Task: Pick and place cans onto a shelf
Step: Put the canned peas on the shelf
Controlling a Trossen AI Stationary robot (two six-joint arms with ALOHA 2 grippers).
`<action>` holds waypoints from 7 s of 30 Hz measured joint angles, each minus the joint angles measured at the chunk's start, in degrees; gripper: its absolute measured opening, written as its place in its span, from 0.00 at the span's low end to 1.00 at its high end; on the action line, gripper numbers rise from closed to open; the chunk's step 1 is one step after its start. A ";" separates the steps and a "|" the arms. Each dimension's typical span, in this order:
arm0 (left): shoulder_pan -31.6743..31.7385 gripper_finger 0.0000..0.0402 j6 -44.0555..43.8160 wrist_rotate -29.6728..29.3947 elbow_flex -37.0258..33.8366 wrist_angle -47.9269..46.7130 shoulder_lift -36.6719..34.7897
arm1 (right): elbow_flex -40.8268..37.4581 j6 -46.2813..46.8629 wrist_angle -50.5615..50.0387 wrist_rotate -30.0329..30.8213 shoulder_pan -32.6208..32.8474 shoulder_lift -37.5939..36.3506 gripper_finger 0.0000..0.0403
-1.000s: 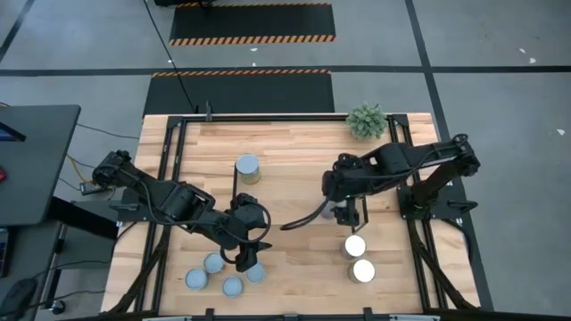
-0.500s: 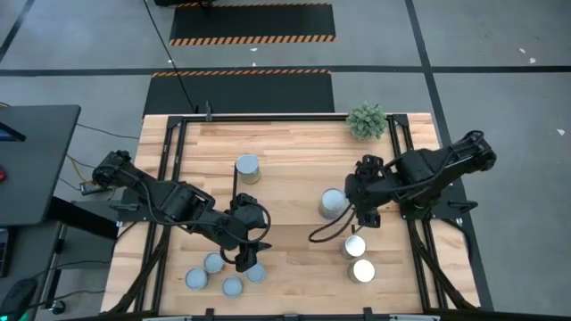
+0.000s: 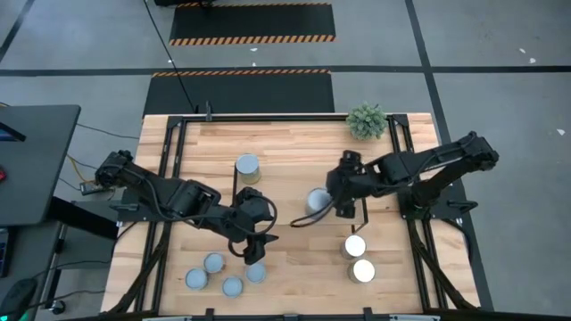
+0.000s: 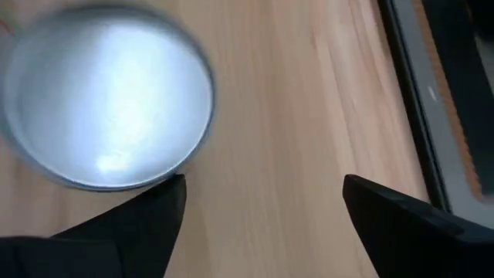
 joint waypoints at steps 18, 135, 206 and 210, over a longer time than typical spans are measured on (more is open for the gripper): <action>0.68 0.63 2.53 -5.42 -0.76 -5.44 3.27 | 1.31 2.98 4.27 -10.10 0.14 0.49 0.86; 6.19 0.63 16.54 4.26 4.33 -5.03 4.61 | -8.41 10.56 8.40 -9.29 -0.88 -3.13 0.86; 20.72 0.92 41.29 19.91 5.62 -7.01 8.94 | -8.37 14.82 1.41 -6.28 1.20 -8.44 0.86; 20.72 0.92 41.36 19.92 5.57 -8.46 9.49 | -8.37 14.81 1.52 -6.26 1.20 -8.44 0.86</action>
